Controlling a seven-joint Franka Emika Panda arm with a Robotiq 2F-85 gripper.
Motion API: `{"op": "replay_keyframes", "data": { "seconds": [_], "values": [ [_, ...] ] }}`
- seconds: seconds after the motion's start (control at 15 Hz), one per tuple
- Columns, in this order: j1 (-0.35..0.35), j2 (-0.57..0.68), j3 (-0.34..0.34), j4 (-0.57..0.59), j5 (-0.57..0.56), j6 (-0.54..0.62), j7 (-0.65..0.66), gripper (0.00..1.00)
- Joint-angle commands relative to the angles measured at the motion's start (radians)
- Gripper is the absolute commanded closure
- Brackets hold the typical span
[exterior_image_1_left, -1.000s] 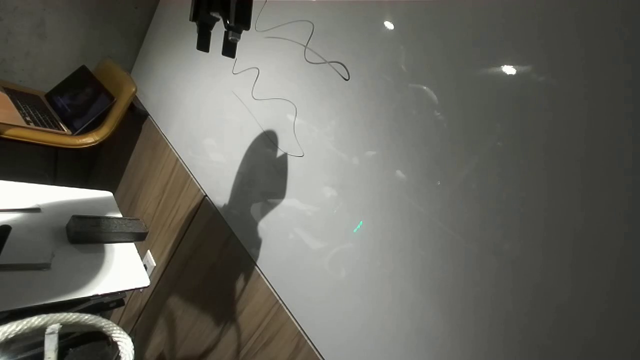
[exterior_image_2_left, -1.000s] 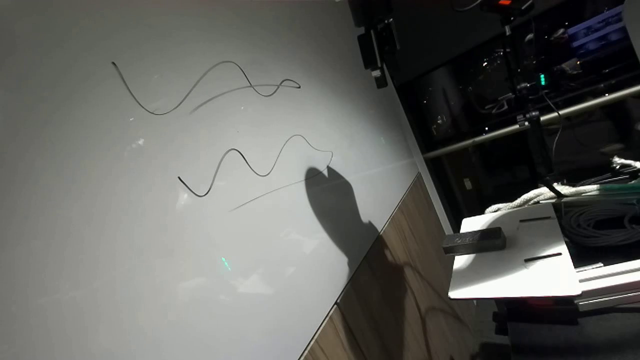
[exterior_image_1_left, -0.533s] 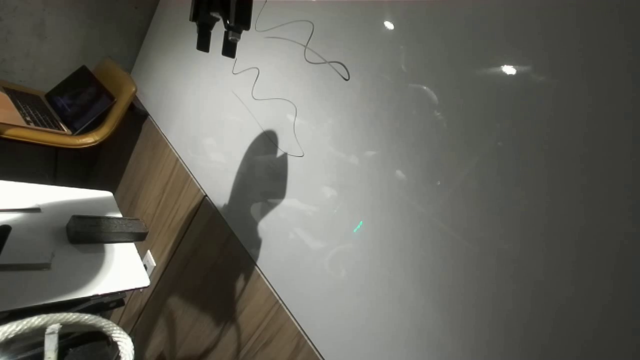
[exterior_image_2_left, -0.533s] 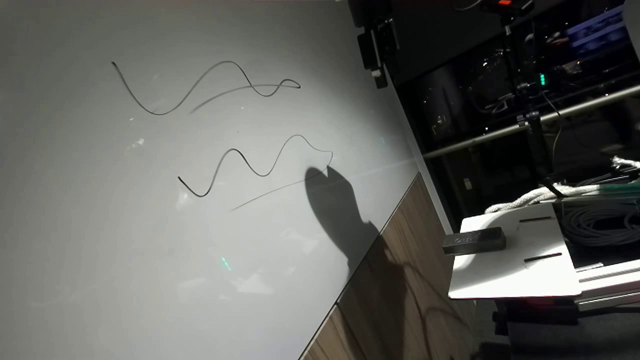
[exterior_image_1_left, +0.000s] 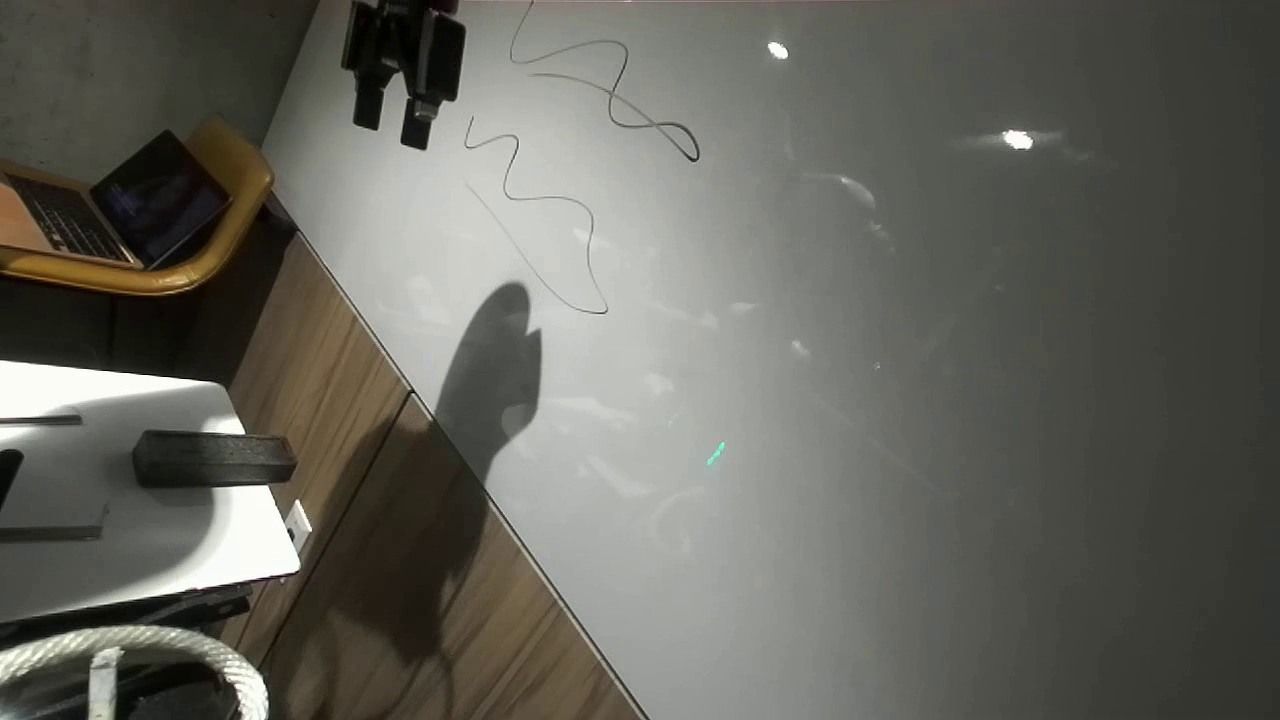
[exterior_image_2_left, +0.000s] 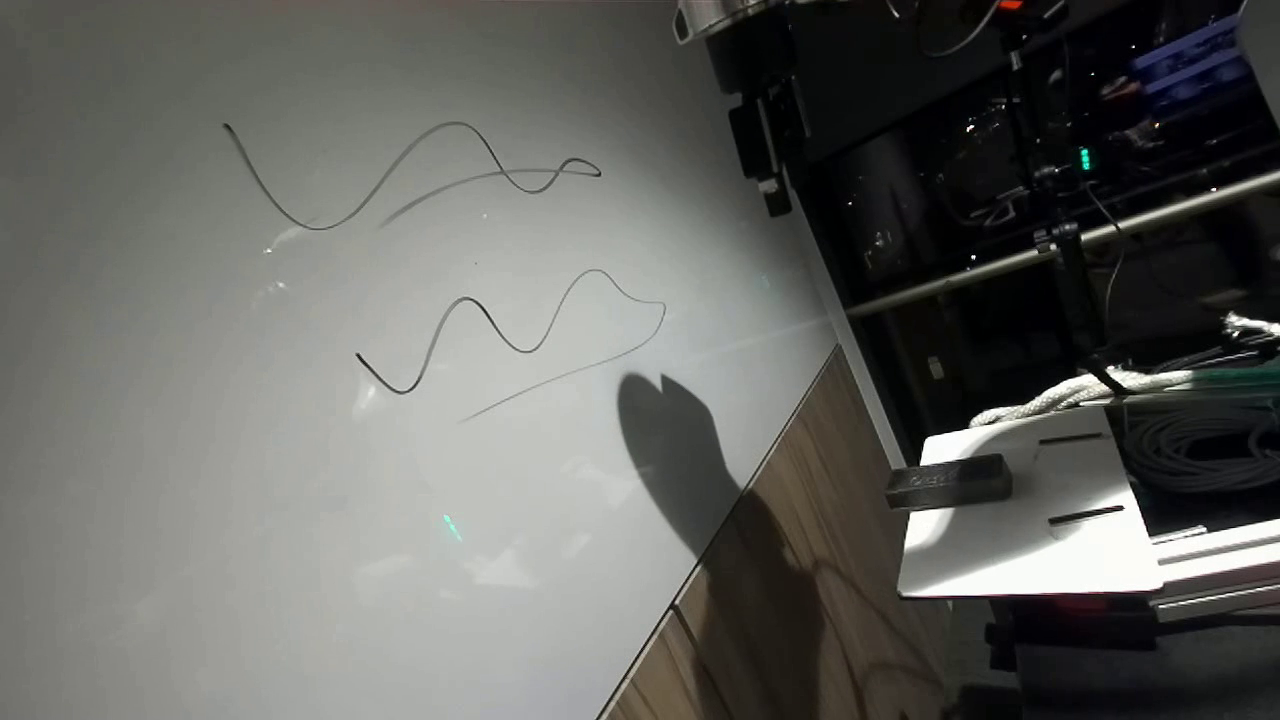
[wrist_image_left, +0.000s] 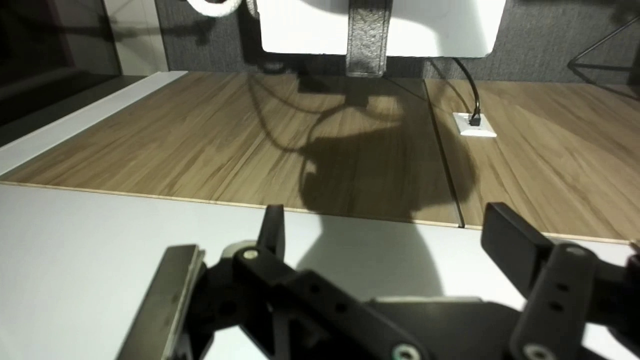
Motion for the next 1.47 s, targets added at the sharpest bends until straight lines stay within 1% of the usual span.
{"op": "replay_keyframes", "data": {
  "seconds": [0.0,0.27,0.4,0.53,0.6,0.67,0.93,1.13,1.4],
  "values": [
    [0.028,0.001,-0.018,-0.097,0.044,0.093,0.019,0.0],
    [0.014,0.029,-0.036,-0.252,0.053,0.226,0.013,0.0],
    [0.016,0.06,-0.044,-0.322,0.058,0.305,0.007,0.0],
    [0.018,0.112,-0.037,-0.366,0.053,0.391,0.01,0.0],
    [0.015,0.169,-0.032,-0.339,0.049,0.417,0.012,0.0],
    [0.013,0.193,-0.03,-0.359,0.046,0.456,0.015,0.0],
    [0.002,0.287,-0.035,-0.366,0.039,0.496,0.025,0.0],
    [-0.004,0.35,-0.051,-0.366,0.04,0.531,0.01,0.0],
    [-0.015,0.44,-0.062,-0.366,0.012,0.627,0.004,0.0]
  ]
}}
